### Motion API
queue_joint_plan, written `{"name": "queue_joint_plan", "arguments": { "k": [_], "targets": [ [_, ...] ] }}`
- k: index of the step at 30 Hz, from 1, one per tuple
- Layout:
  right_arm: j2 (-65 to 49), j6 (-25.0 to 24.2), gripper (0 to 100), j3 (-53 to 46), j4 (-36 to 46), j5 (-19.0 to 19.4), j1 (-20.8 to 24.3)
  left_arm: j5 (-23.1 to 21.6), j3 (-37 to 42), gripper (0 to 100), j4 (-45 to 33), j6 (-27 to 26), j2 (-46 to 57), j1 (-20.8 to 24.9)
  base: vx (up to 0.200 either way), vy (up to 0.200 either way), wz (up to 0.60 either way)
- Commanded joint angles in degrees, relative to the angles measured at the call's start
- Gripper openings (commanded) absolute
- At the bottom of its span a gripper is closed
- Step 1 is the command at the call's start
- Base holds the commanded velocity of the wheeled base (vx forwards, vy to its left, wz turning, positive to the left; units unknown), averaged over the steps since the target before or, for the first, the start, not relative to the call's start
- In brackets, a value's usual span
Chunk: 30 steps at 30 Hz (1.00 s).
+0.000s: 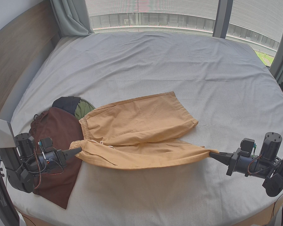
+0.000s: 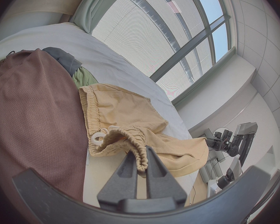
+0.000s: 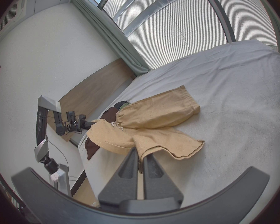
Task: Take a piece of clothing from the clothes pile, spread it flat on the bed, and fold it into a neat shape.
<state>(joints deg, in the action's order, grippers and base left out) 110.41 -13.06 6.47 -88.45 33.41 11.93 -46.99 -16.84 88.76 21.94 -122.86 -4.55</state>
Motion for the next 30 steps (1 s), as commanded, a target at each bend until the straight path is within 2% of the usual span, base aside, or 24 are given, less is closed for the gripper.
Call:
{"name": "queue_joint_plan", "arguments": {
  "k": [1, 7, 12, 21, 30],
  "targets": [
    [-0.1, -1.1, 0, 2.8, 0.0, -1.1, 0.5, 0.2, -1.1, 0, 0.0, 0.7, 0.2, -0.2, 0.0, 0.0, 0.0],
    [0.1, -2.3, 0, 5.7, 0.0, -1.3, 1.3, 1.6, -1.3, 0, 0.0, 1.3, 0.2, 0.0, 0.0, 0.0, 0.0],
    [0.9, -3.4, 0, 9.3, 0.0, -4.0, 3.8, 2.3, -2.4, 0, 0.0, 1.4, 0.2, -0.1, 0.0, 0.0, 0.0],
    [1.5, -4.2, 0, 12.3, 0.0, -4.0, 3.9, 4.1, -3.6, 0, 0.0, 3.9, 0.6, 0.2, 0.0, 0.0, 0.0],
    [2.6, -8.5, 0, 20.7, 3.4, -4.0, 3.3, 6.7, -4.8, 0, 0.0, 5.6, 1.0, 0.5, 0.0, 0.0, 0.0]
  ]
}}
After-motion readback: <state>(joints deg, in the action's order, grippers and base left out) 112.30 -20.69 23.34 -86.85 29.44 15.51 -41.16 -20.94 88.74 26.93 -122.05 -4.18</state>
